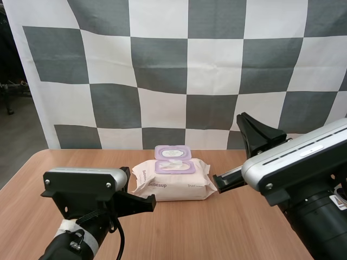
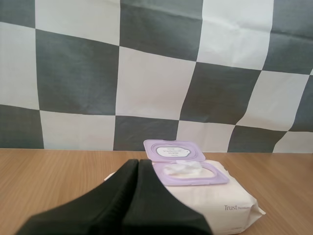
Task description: Open the wet wipes lid
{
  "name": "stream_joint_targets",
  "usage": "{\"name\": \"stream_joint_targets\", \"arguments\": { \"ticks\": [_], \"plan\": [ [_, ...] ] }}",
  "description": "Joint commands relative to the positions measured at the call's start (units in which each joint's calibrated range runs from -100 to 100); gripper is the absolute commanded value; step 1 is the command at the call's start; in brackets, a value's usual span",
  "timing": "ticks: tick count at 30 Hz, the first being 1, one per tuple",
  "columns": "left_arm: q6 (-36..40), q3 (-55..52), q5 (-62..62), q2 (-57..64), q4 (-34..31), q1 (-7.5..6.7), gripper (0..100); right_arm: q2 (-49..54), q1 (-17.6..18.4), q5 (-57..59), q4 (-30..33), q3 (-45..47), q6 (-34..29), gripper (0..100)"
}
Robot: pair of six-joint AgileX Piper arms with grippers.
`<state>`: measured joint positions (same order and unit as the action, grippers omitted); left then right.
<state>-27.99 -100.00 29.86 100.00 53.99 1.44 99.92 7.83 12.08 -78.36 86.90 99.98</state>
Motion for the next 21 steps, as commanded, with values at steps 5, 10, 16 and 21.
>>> {"name": "stream_joint_targets", "arguments": {
  "ticks": [5, 10, 16, 21],
  "plan": [
    [47.26, 0.00, -0.08, 0.00, -59.04, -0.02, 0, 0.03, -0.02, -0.89, 39.66, 3.19, 0.02, 0],
    [47.70, 0.00, 0.78, 0.00, -58.81, -0.02, 0, 0.08, -0.02, -21.31, 36.97, 7.74, -7.91, 0],
    [47.70, 0.00, 0.96, 0.00, -58.96, 0.11, 0, 0.08, -0.02, -41.47, 49.90, 13.10, -32.95, 0],
    [47.61, 0.00, 0.19, 0.00, -58.97, 0.11, 0, 0.08, -0.02, -37.30, 57.09, 13.10, -50.70, 0]
  ]
}}
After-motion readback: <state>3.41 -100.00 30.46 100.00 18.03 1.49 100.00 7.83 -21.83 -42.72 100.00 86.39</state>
